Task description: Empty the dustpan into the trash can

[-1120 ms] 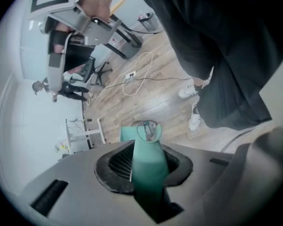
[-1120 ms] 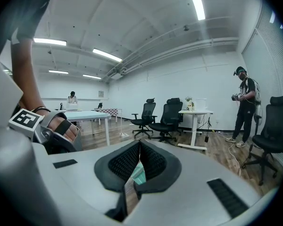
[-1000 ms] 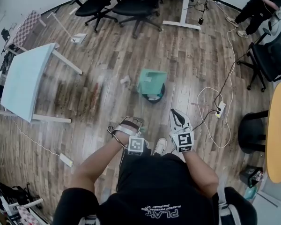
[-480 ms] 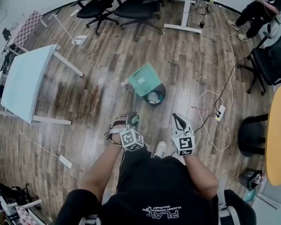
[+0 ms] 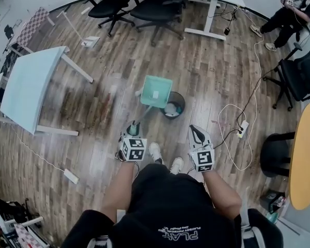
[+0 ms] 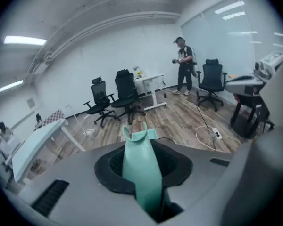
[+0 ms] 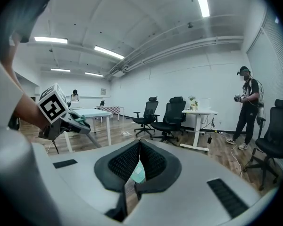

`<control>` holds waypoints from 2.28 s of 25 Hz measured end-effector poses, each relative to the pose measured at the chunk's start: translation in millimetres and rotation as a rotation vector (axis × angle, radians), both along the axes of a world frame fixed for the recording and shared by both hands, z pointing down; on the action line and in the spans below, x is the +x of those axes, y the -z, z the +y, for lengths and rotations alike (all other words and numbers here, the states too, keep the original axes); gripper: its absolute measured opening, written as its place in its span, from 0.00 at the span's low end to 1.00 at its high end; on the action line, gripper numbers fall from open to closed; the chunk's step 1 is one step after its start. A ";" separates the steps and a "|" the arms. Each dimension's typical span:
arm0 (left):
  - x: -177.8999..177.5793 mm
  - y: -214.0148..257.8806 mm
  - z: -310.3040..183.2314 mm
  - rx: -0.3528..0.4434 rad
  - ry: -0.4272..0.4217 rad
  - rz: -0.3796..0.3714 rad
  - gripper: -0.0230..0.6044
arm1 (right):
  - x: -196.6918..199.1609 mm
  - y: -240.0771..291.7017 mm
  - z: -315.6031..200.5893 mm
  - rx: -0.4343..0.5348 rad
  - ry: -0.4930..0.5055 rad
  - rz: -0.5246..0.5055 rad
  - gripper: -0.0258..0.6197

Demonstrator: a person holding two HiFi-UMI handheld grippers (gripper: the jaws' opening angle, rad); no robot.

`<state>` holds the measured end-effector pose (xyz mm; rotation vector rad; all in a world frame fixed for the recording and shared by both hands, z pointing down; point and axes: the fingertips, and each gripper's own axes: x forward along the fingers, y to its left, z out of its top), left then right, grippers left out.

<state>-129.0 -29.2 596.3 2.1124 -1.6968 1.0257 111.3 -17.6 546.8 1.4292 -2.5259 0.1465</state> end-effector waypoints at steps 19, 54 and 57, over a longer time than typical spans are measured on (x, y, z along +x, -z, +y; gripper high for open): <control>-91.3 -45.2 -60.9 -0.129 0.179 0.117 0.19 | -72.8 1.8 -74.5 -0.006 0.044 0.012 0.08; -84.9 -229.9 -155.5 -0.416 0.170 0.173 0.19 | -111.7 -113.4 -133.4 -0.251 -0.041 0.066 0.08; -73.1 -229.9 -161.3 -0.423 0.147 0.174 0.19 | -110.6 -113.6 -134.0 -0.250 -0.049 0.063 0.08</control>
